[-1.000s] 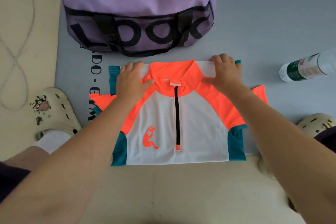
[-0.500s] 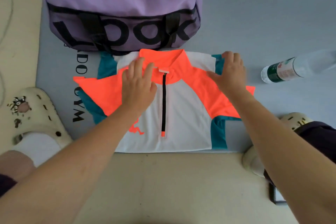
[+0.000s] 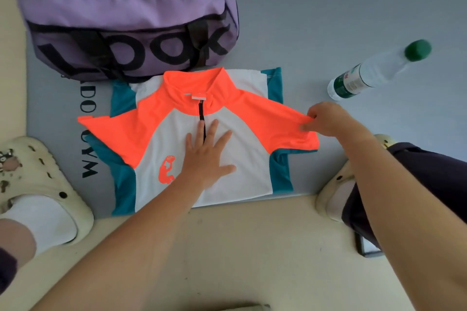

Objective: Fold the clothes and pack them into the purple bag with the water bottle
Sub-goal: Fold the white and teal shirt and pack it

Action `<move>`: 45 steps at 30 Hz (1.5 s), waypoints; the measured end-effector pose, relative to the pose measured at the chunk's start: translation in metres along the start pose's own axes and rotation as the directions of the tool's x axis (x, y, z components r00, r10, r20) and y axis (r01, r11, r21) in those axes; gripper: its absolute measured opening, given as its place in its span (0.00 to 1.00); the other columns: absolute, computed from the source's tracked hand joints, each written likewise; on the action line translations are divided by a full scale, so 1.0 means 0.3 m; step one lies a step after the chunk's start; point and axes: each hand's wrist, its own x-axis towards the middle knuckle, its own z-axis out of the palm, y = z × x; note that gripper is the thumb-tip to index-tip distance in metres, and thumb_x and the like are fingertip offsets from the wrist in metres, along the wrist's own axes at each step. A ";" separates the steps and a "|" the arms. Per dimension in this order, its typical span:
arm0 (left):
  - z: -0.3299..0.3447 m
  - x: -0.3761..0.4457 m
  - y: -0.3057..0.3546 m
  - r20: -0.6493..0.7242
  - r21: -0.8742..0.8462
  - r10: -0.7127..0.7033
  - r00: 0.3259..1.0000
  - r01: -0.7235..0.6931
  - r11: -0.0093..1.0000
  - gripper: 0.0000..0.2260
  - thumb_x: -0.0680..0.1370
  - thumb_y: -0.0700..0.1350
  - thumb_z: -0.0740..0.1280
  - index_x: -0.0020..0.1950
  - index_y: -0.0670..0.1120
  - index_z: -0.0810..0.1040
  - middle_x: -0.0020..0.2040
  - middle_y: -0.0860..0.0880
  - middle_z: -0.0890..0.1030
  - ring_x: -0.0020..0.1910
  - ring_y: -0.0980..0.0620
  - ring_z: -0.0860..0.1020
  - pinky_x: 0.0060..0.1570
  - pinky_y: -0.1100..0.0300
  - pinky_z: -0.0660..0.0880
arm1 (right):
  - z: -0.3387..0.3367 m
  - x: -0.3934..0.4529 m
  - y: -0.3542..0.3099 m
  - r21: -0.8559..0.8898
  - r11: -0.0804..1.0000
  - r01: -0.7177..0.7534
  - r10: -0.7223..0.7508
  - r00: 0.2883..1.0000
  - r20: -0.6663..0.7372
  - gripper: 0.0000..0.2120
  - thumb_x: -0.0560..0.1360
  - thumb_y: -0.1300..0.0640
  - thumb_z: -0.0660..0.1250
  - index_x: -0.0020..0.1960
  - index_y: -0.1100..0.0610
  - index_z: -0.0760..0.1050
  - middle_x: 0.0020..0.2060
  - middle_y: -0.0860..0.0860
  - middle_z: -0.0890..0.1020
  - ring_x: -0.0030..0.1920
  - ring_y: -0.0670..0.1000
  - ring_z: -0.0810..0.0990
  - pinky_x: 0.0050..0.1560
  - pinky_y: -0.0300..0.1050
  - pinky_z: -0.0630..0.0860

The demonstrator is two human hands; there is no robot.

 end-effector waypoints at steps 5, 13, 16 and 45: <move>-0.091 -0.001 0.060 -0.175 -0.357 -0.148 0.973 0.078 0.931 0.18 0.75 0.63 0.62 0.56 0.54 0.80 0.64 0.49 0.77 0.67 0.45 0.70 0.64 0.49 0.65 | -0.052 -0.066 -0.116 0.085 0.995 0.048 -0.064 0.976 0.206 0.18 0.71 0.46 0.71 0.52 0.60 0.79 0.43 0.56 0.82 0.40 0.57 0.81 0.38 0.45 0.77; -0.094 -0.041 0.114 0.444 -0.875 -0.141 0.885 0.394 -0.281 0.27 0.68 0.73 0.63 0.59 0.59 0.76 0.54 0.52 0.85 0.52 0.50 0.84 0.47 0.53 0.78 | -0.022 -0.089 -0.345 0.854 0.470 -0.221 -0.420 0.796 0.437 0.16 0.81 0.51 0.62 0.61 0.63 0.69 0.43 0.61 0.85 0.40 0.59 0.86 0.38 0.48 0.83; -0.053 -0.046 0.086 0.463 -0.875 -0.235 0.855 0.397 -0.278 0.18 0.76 0.55 0.70 0.63 0.50 0.77 0.53 0.51 0.85 0.49 0.53 0.84 0.40 0.59 0.77 | -0.004 -0.044 -0.317 0.769 0.632 -0.096 -0.255 0.912 0.322 0.12 0.81 0.55 0.62 0.58 0.64 0.72 0.40 0.59 0.85 0.34 0.56 0.85 0.35 0.47 0.83; 0.010 -0.044 -0.003 -0.059 -0.950 -0.466 0.883 0.093 0.297 0.25 0.74 0.37 0.67 0.66 0.57 0.69 0.40 0.44 0.82 0.40 0.43 0.80 0.46 0.48 0.79 | 0.423 -0.194 -0.162 0.300 0.949 -0.095 0.034 0.979 0.203 0.24 0.69 0.35 0.70 0.34 0.56 0.70 0.28 0.50 0.75 0.26 0.48 0.73 0.30 0.44 0.69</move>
